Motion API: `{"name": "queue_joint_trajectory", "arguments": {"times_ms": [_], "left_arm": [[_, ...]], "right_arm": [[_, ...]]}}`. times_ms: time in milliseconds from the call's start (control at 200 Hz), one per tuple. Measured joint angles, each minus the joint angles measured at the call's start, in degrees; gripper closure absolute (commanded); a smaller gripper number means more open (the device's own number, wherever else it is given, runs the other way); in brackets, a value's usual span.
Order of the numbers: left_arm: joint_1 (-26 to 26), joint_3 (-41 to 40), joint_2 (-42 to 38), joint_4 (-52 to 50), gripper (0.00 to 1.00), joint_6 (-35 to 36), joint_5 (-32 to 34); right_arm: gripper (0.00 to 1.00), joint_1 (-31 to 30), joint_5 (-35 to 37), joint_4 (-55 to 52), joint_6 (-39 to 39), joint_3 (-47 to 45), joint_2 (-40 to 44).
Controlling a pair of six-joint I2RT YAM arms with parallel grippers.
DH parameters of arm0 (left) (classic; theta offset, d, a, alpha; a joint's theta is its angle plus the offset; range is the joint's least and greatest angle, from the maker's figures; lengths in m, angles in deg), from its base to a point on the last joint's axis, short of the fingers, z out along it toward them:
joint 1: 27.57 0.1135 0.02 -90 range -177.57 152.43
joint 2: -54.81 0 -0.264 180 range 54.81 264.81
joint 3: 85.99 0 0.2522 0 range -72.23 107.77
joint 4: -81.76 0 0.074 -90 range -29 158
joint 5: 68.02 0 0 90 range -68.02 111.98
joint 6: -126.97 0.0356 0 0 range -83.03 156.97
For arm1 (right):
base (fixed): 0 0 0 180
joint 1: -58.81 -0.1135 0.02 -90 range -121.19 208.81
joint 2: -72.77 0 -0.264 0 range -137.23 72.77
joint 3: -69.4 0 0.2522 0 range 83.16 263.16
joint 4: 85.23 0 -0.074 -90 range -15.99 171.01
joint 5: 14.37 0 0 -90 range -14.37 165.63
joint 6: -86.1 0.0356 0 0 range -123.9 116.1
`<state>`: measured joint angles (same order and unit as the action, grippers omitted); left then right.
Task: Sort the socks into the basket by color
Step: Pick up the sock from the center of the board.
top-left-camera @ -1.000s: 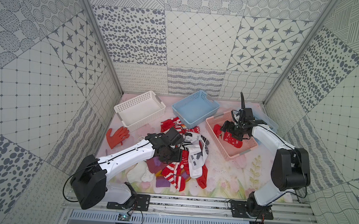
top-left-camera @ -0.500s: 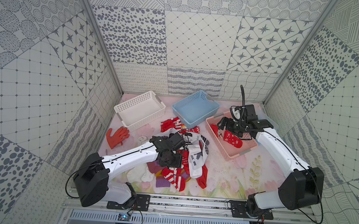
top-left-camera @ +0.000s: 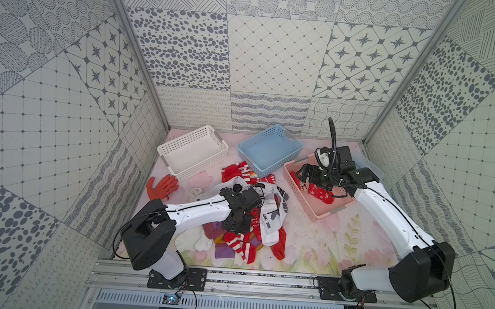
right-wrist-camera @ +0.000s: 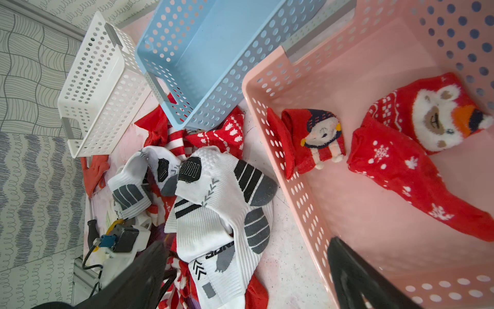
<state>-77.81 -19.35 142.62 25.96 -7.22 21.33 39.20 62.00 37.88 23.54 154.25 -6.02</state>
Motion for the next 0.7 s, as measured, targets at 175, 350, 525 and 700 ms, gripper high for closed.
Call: {"name": "queue_joint_trajectory", "arguments": {"times_ms": [175, 350, 525, 700], "left_arm": [[-0.35, -0.92, -1.16, 0.70, 1.00, -0.24, 1.73], [-0.46, -1.57, -6.10, 0.50, 1.00, -0.26, 3.72], [-0.79, -0.79, -12.68, 0.00, 1.00, -0.22, 5.14], [-0.81, 2.78, -16.68, -0.72, 1.00, 0.07, 5.88]], "right_arm": [[0.06, -1.18, -0.22, 0.02, 0.20, -0.59, 0.50], [0.06, -1.66, -0.90, 0.11, 0.24, -0.72, 1.20], [0.06, -2.32, -2.86, 0.79, 0.20, -0.96, 1.97], [0.07, -3.72, -6.67, 2.23, 0.17, -2.08, 2.54]]}}
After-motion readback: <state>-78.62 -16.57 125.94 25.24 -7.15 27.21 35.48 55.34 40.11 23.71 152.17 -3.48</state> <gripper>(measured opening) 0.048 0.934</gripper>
